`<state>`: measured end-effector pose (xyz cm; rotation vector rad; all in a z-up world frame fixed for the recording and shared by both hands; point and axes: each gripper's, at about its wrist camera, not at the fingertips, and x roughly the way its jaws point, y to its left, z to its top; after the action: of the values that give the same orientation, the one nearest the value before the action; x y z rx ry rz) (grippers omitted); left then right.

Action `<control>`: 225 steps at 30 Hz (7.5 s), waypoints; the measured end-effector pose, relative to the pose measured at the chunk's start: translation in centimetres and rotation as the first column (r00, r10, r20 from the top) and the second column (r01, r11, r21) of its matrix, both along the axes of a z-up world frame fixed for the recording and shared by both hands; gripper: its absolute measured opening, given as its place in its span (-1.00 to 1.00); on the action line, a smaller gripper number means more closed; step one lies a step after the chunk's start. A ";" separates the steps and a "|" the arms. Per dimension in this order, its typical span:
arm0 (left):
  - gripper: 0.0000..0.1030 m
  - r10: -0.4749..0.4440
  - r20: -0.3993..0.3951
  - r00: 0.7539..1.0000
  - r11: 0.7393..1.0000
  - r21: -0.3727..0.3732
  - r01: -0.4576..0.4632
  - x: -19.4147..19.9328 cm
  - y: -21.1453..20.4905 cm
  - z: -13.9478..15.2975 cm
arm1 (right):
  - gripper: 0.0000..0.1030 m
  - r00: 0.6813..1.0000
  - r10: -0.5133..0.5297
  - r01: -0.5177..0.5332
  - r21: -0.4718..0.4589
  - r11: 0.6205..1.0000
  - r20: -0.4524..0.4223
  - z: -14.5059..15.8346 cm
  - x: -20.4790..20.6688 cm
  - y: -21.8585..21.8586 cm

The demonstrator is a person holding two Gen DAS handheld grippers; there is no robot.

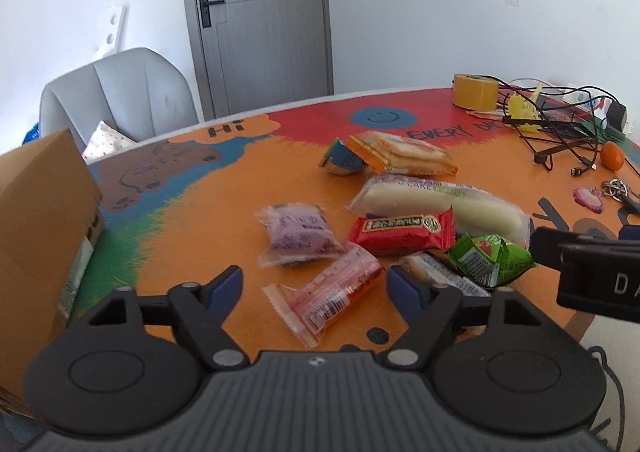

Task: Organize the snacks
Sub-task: 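Grasp the pink-striped stick pack with the left tool while the right tool grasps the green bag, then carry both packs over the cardboard box and open both tools to drop them, then move both tools away from the box back toward the snack pile, then grasp the small white stick pack with the right tool while the left tool grasps the lavender pastry pack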

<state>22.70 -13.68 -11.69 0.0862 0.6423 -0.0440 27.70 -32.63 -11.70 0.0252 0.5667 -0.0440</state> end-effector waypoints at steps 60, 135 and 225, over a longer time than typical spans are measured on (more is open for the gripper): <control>-0.62 0.123 0.224 0.967 0.992 -0.035 -0.118 -6.5 8.4 9.2 | -0.25 0.968 0.209 -0.217 0.049 0.975 0.139 5.1 -2.4 7.3; 0.62 0.341 0.254 0.905 0.937 -0.010 -0.350 -8.6 22.6 11.2 | 0.63 0.747 0.630 -0.614 -0.143 0.777 0.215 8.8 -2.4 23.0; 0.13 -0.360 0.031 0.932 0.864 0.389 0.321 4.5 -0.1 -1.3 | -0.43 0.881 0.461 -0.473 -0.162 0.866 -0.105 -0.3 -0.2 2.2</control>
<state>27.17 -13.81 -12.97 0.5754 0.5190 -0.2577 27.55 -30.39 -11.98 -0.2959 0.6182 0.3799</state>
